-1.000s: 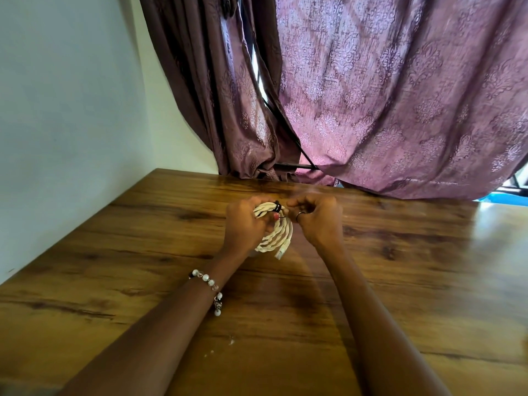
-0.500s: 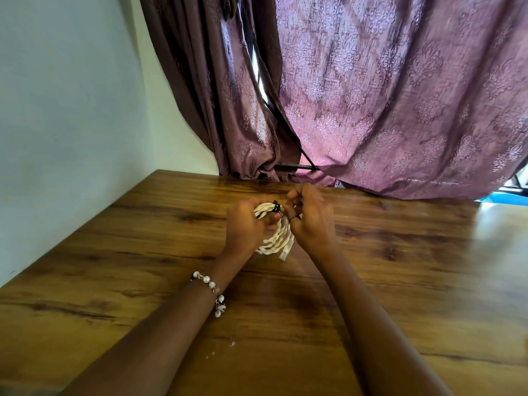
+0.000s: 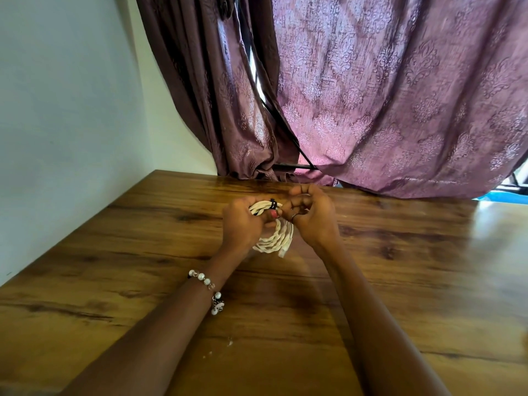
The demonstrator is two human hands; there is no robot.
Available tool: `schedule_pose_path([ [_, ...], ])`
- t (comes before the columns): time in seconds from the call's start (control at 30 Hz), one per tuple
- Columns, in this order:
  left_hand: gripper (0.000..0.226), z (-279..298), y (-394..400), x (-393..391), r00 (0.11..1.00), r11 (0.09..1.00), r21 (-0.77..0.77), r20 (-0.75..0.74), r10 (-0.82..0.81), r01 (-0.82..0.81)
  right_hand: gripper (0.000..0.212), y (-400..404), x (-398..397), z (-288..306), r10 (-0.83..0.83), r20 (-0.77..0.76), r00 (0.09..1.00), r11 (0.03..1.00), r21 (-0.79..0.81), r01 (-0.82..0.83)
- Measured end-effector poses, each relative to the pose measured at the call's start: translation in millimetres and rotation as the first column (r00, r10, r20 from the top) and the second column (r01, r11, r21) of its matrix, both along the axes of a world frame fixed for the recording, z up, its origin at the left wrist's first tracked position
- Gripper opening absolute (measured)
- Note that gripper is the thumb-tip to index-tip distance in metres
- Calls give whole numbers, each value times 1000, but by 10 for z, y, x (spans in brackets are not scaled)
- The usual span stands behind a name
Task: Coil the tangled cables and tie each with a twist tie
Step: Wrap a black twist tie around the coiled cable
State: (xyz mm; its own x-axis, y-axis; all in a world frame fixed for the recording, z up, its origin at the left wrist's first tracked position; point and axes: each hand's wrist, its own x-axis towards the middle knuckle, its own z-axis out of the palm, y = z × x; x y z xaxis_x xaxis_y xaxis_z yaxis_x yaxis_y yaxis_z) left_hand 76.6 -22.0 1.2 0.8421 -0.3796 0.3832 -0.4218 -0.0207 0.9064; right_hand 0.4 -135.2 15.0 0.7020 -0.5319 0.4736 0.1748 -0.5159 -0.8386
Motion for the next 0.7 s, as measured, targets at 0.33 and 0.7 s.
schedule_pose_path([
  [0.33, 31, -1, 6, 21, 994, 991, 94, 41, -103, 99, 33, -46, -42, 45, 39, -67, 997, 990, 142, -29],
  [0.7, 21, 20, -5, -34, 964, 977, -152, -199, -176, 147, 20, -80, -35, -18, -27, 20, 999, 973, -229, 31],
])
